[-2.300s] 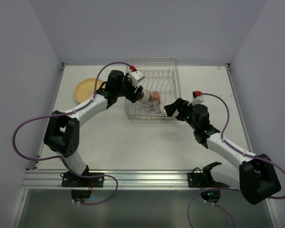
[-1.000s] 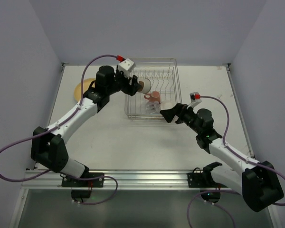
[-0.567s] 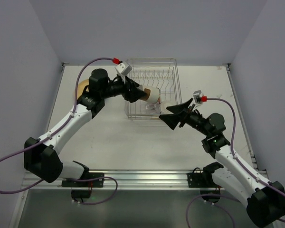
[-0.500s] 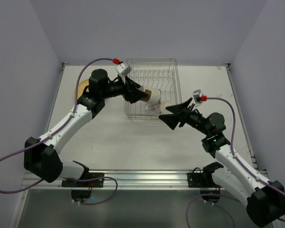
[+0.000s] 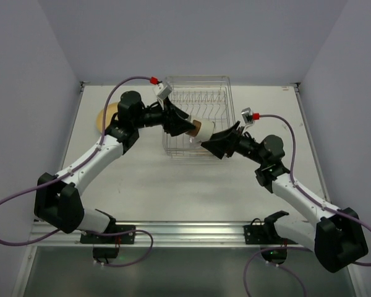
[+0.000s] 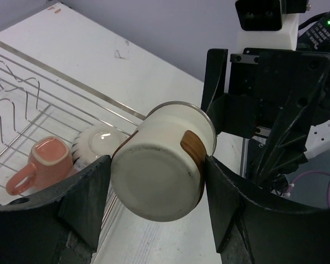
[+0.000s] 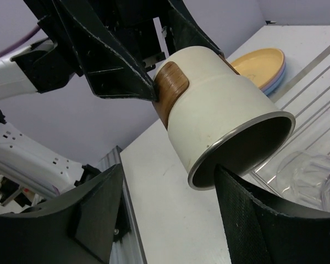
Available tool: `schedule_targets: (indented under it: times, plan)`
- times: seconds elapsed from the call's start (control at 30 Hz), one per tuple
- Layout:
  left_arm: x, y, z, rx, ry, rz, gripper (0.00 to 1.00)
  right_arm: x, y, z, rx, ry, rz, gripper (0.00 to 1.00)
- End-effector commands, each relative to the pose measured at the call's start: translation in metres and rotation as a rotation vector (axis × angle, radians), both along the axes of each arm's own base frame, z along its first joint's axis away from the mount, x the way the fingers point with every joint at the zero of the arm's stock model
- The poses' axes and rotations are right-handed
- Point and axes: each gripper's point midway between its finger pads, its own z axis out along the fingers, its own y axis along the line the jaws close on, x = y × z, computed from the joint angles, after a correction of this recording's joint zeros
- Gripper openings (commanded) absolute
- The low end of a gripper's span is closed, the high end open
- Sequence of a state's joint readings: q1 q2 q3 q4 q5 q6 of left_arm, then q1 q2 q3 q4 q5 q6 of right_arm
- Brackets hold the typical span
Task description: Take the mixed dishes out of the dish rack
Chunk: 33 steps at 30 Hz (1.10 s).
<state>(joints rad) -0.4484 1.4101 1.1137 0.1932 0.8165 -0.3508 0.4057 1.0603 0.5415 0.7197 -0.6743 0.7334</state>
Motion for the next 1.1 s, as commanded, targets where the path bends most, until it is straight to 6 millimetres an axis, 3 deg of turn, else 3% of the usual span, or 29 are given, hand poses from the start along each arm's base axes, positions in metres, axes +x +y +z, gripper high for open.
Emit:
schedule_targets:
  times: [0.0, 0.13, 0.27, 0.43, 0.53, 0.6, 0.63, 0.87, 1.07]
  plan:
    - [-0.004, 0.0, 0.014, -0.049, -0.038, -0.042, 0.48, -0.005, 0.004, 0.039, 0.067, -0.116, 0.044, 0.66]
    - [-0.003, 0.001, 0.008, -0.047, -0.029, -0.045, 0.48, -0.006, 0.003, 0.042, 0.079, -0.135, 0.04, 0.51]
    - [-0.002, 0.002, 0.002, -0.046, -0.017, -0.051, 0.48, -0.01, 0.003, 0.045, 0.094, -0.145, 0.056, 0.24]
    - [-0.005, 0.002, -0.002, -0.049, -0.006, -0.07, 0.48, -0.017, 0.003, 0.052, 0.107, -0.158, 0.078, 0.0]
    - [-0.008, 0.002, -0.003, -0.064, -0.006, -0.093, 0.55, -0.018, 0.002, 0.054, 0.108, -0.158, 0.074, 0.0]
    - [-0.011, 0.003, 0.002, -0.085, -0.034, -0.103, 0.9, -0.017, 0.001, 0.052, 0.102, -0.147, 0.067, 0.0]
    - [-0.013, 0.004, 0.001, -0.092, -0.025, -0.103, 1.0, -0.017, 0.001, 0.052, 0.099, -0.152, 0.062, 0.0]
    - [-0.007, 0.015, 0.003, -0.071, -0.036, -0.034, 1.0, -0.011, -0.002, 0.045, 0.048, -0.129, 0.021, 0.0]
    - [0.002, 0.041, 0.008, -0.013, -0.095, 0.148, 1.0, 0.004, -0.009, 0.03, -0.048, -0.064, -0.074, 0.0]
